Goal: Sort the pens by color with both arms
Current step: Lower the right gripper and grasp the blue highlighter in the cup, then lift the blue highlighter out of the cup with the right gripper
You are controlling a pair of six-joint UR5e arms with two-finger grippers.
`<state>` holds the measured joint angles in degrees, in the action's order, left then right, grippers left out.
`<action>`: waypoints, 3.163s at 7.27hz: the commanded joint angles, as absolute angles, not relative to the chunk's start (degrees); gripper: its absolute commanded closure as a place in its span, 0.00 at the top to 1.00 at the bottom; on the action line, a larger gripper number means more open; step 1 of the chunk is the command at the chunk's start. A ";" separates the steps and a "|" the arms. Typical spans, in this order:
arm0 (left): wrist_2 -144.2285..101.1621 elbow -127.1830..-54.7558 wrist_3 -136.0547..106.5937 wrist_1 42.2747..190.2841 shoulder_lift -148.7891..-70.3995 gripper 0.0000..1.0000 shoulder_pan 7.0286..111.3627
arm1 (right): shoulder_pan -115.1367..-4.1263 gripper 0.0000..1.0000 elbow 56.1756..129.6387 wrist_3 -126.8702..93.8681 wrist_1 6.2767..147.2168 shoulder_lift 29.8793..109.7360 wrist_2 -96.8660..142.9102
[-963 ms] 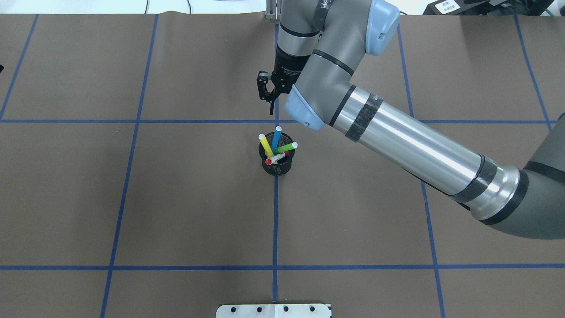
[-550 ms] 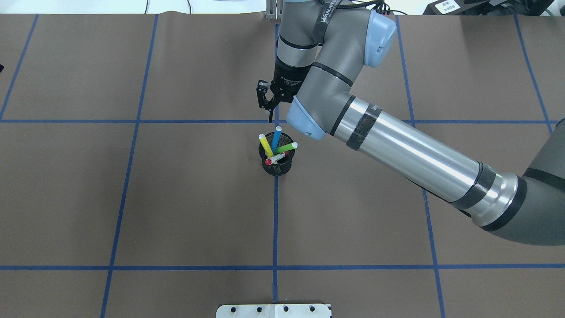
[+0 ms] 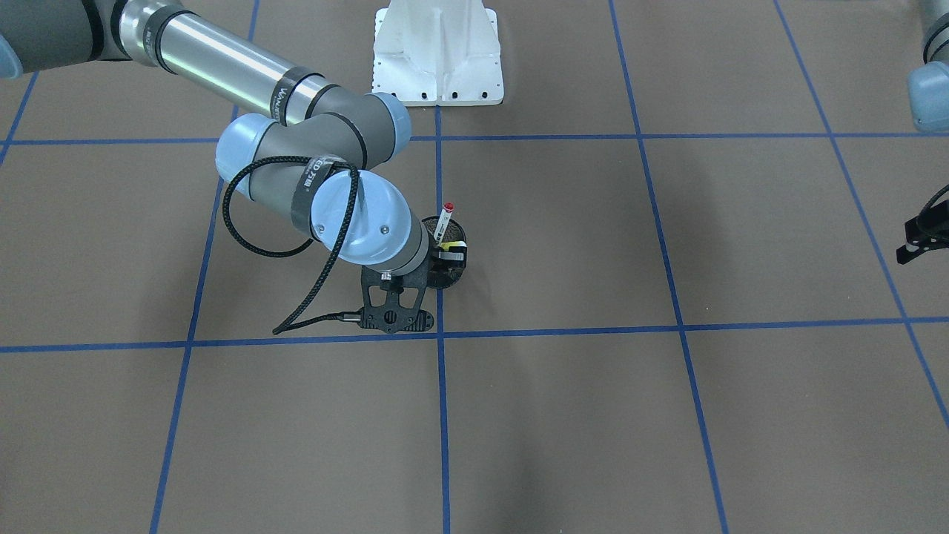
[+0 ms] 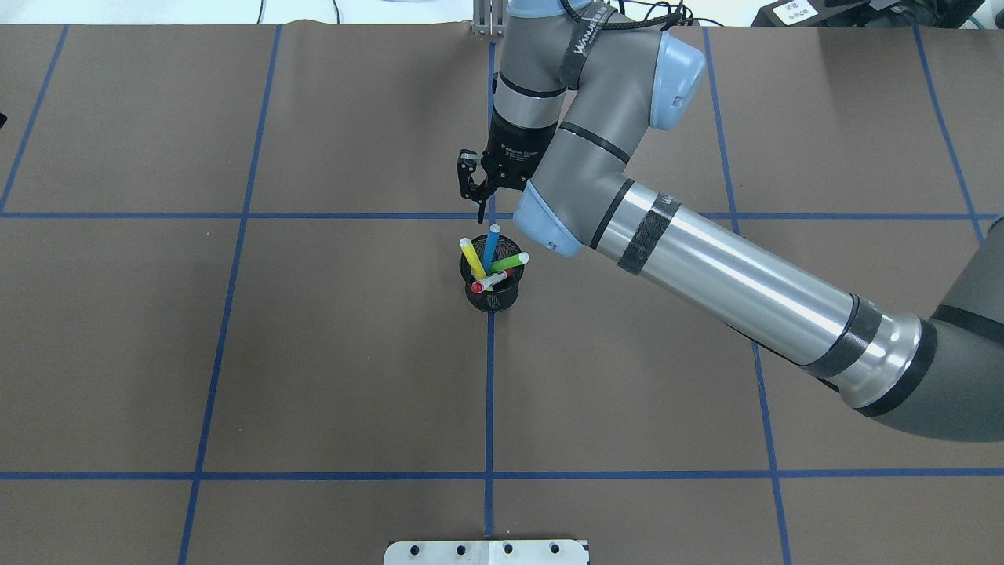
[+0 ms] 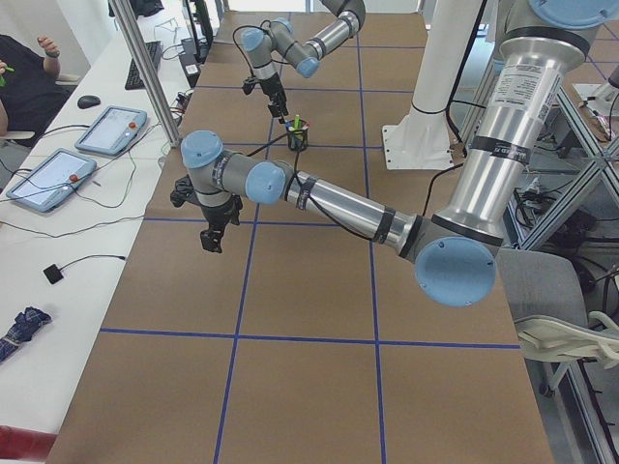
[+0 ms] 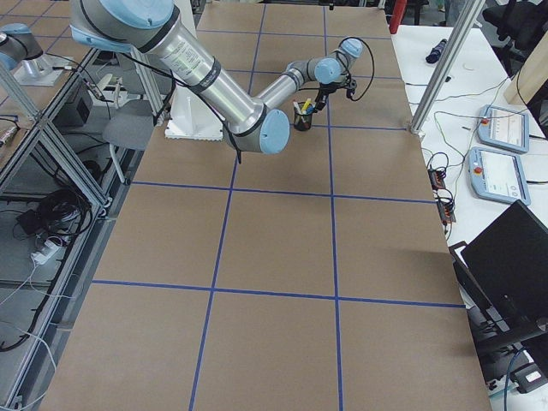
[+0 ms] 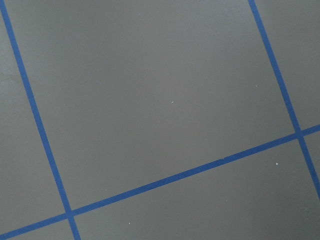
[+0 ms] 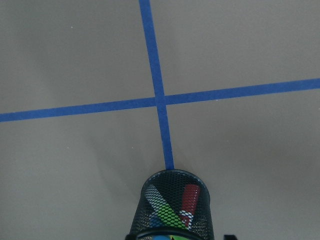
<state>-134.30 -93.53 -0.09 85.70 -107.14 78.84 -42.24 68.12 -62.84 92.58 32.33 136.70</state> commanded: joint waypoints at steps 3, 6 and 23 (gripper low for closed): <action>-134.30 -93.52 -0.09 85.69 -107.14 1.00 78.84 | -41.31 0.50 68.12 -63.28 92.46 32.26 136.49; -134.30 -93.52 -0.09 85.78 -107.23 1.00 78.84 | -40.96 0.46 68.12 -63.19 92.46 32.43 136.49; -134.39 -93.78 -0.09 85.87 -107.14 1.00 78.84 | -44.91 0.00 81.35 -61.61 97.10 31.55 133.52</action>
